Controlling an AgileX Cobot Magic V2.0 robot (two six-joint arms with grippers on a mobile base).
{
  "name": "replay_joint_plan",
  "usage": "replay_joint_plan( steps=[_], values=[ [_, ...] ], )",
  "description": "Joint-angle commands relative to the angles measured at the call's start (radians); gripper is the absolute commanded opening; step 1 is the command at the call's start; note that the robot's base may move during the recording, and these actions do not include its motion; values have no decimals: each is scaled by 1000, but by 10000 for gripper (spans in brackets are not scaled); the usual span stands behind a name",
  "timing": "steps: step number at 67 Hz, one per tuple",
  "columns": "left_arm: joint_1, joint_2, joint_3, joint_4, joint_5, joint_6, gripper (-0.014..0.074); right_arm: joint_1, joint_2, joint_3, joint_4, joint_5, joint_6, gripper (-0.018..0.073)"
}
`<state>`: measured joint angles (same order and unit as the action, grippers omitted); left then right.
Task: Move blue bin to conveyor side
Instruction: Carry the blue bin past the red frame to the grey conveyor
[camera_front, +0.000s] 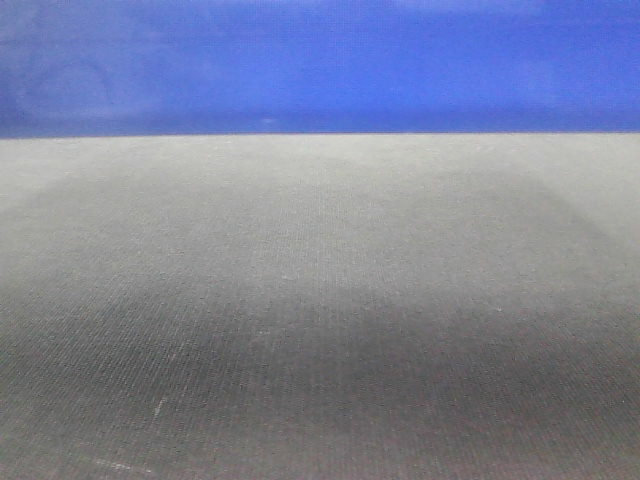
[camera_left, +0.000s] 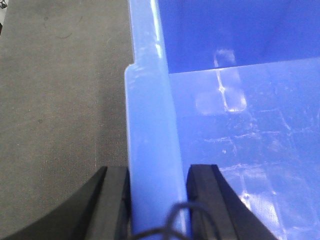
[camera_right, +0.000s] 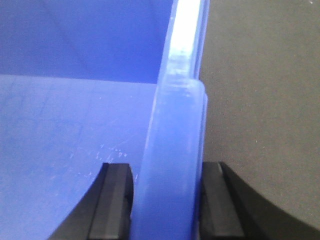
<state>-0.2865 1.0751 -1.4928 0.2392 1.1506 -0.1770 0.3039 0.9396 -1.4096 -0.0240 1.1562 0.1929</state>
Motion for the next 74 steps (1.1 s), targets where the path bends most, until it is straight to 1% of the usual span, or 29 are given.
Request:
replay_joint_plan(
  steps=[1,41,52,66,74],
  values=[
    [2,-17,-18,94,-79,9,-17,-5,-21,-26,-59,-95,-32,-78],
    [2,-17,-18,94,-79,9,-17,-5,-21,-26,-59,-95,-32,-78],
    [2,-17,-18,94,-79,9,-17,-5,-21,-26,-59,-144,-32,-78],
    [2,-17,-18,94,-125,9,-17,-5,-21,-26,-59,-147,-32,-78],
    [2,-17,-18,89,-129,9,-17,-5,-21,-26,-59,-147,-32,-78]
  ],
)
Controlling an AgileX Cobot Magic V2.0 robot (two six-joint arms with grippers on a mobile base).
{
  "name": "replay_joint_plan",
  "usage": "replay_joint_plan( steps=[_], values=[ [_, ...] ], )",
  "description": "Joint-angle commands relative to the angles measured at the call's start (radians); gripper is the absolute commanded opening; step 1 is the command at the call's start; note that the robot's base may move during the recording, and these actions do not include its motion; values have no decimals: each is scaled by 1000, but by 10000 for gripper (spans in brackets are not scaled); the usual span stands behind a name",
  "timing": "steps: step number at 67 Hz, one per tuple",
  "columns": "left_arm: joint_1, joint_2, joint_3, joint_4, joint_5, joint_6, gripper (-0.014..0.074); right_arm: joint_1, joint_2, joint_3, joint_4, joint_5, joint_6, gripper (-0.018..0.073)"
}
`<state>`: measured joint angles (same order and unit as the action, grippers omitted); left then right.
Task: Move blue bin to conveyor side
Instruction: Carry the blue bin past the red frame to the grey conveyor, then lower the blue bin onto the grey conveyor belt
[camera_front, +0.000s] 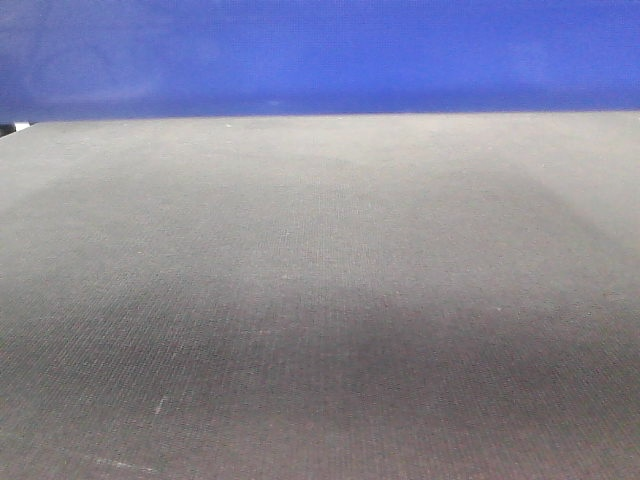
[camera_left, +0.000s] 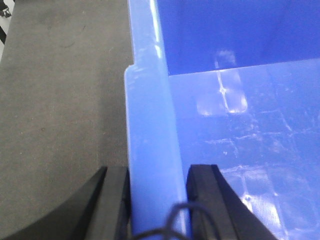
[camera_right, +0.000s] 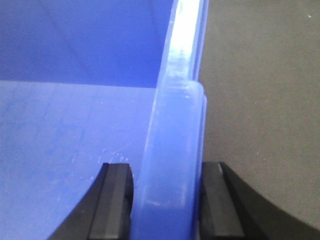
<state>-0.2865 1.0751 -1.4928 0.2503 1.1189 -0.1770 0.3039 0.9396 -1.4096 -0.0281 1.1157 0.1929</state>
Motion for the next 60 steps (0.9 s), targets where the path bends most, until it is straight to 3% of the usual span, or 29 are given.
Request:
replay_joint_plan(
  steps=[1,27,32,41,60],
  values=[
    [2,-17,-18,78,-99,9,-17,-5,-21,-26,-55,-106,-32,-78],
    [4,158,-143,45,-115,-15,-17,-5,200,-206,-39,-130,-32,-78],
    [21,193,-145,30,-119,-20,-17,-5,255,-208,-39,-134,-32,-78],
    [95,278,-145,-86,-142,-18,-17,-5,364,-208,-39,-115,-32,-78],
    [124,451,-134,-89,-188,-11,-17,-5,538,-200,-39,-118,-32,-78]
  ],
)
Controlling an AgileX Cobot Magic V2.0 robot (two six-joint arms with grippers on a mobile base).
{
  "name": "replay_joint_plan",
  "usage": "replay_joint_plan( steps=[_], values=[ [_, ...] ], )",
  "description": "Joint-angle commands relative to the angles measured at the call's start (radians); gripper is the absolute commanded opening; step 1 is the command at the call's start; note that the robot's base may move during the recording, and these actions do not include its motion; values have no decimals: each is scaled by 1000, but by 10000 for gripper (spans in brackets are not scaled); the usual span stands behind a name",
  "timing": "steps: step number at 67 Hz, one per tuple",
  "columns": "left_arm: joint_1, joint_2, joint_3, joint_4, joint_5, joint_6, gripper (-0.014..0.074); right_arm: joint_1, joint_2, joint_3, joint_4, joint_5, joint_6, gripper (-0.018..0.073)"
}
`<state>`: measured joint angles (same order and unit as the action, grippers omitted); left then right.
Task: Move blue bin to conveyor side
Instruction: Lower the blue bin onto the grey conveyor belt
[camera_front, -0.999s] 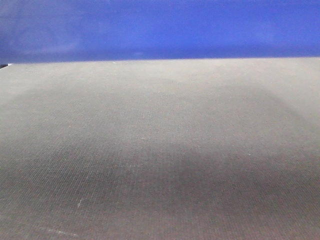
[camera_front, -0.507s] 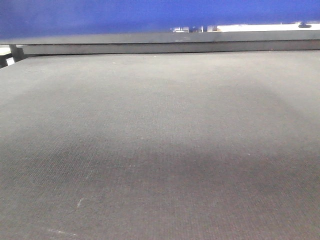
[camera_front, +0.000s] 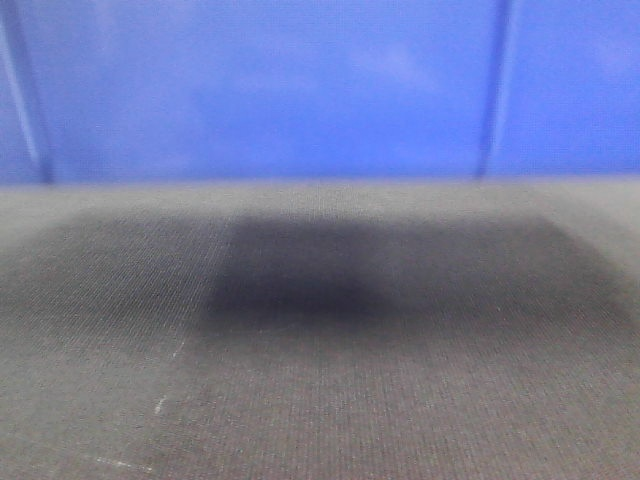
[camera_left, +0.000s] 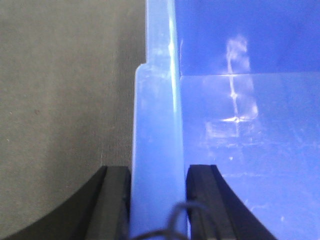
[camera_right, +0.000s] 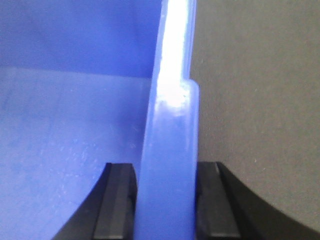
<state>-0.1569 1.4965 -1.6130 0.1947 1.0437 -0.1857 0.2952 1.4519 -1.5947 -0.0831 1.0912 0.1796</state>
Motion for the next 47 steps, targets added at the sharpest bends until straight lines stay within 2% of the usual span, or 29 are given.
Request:
replay_joint_plan(
  steps=[1,23,28,33,37,47],
  values=[
    [-6,37,-14,-33,-116,-2,-17,4,32,-15,16,-98,-18,-78],
    [-6,142,-14,-33,-161,-2,-17,4,154,-5,16,-157,-20,-78],
    [-6,152,-14,-35,-161,-2,-15,4,167,-5,16,-157,-20,-39],
    [-6,159,-14,-35,-161,-2,25,4,176,-5,16,-157,-20,55],
    [-6,161,-14,-35,-155,-2,90,4,179,-5,16,-157,-20,185],
    [-6,161,-14,-35,-143,-2,428,4,179,-5,16,-179,-20,500]
  ],
)
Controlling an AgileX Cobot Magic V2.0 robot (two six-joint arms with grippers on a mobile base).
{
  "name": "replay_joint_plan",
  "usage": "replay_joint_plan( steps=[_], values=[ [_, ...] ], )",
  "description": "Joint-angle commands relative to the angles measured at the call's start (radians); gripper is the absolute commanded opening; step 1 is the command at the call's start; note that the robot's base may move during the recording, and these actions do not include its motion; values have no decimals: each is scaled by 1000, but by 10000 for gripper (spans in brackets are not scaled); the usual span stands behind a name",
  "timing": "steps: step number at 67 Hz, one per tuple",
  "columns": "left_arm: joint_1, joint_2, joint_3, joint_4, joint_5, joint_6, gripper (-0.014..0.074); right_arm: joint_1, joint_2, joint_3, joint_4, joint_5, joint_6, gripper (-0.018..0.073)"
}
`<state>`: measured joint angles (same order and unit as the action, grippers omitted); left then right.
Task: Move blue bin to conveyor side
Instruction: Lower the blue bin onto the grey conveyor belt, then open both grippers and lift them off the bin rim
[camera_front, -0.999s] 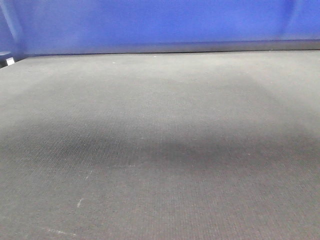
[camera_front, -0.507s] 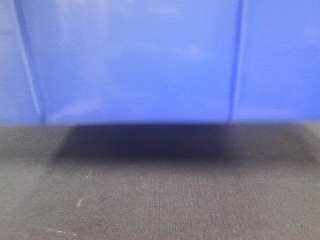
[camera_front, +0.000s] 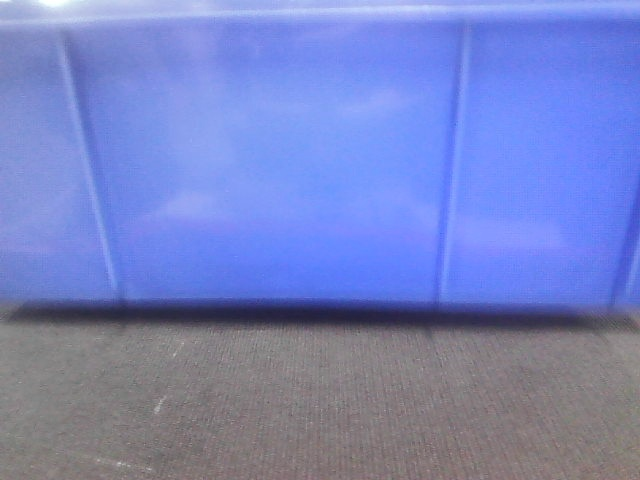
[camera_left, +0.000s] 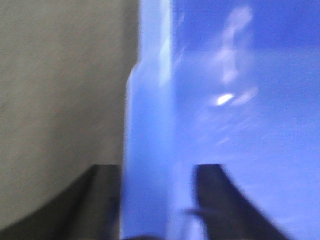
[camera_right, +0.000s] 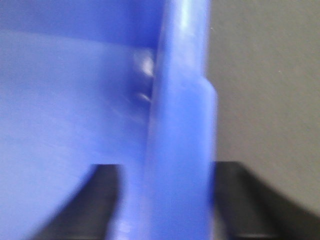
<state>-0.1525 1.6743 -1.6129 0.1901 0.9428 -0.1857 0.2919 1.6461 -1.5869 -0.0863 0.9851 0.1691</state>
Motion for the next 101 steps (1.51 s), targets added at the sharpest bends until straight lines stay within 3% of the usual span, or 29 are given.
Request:
replay_joint_plan(
  steps=[1,5,13,29,37,46,53,62,77,101],
  values=[
    [-10,-17,-14,-30,-39,-2,467,7,-16,-13,19,-74,-10,524],
    [-10,-17,-14,-30,-32,-2,633,7,-18,-15,19,-75,-10,572],
    [-10,-45,-14,-35,-19,2,554,7,-41,-15,19,-73,-10,558],
    [-10,-197,-14,-23,-45,55,550,7,-170,-15,19,-56,-10,545],
    [-10,-288,8,-23,-59,71,550,7,-248,-15,17,-7,-13,435],
    [-10,-413,129,-23,-141,71,542,7,-337,11,13,32,-37,213],
    [-10,-533,287,-27,-229,71,500,7,-420,95,-2,26,-40,59],
    [-10,-698,512,-27,-352,71,336,7,-538,267,-14,-35,-40,-80],
    [-10,-968,844,-41,-439,71,-30,7,-785,639,-14,-246,-40,-76],
    [-10,-1421,1121,-48,-521,71,-8,7,-1315,1117,-14,-499,-68,-76]
  ],
)
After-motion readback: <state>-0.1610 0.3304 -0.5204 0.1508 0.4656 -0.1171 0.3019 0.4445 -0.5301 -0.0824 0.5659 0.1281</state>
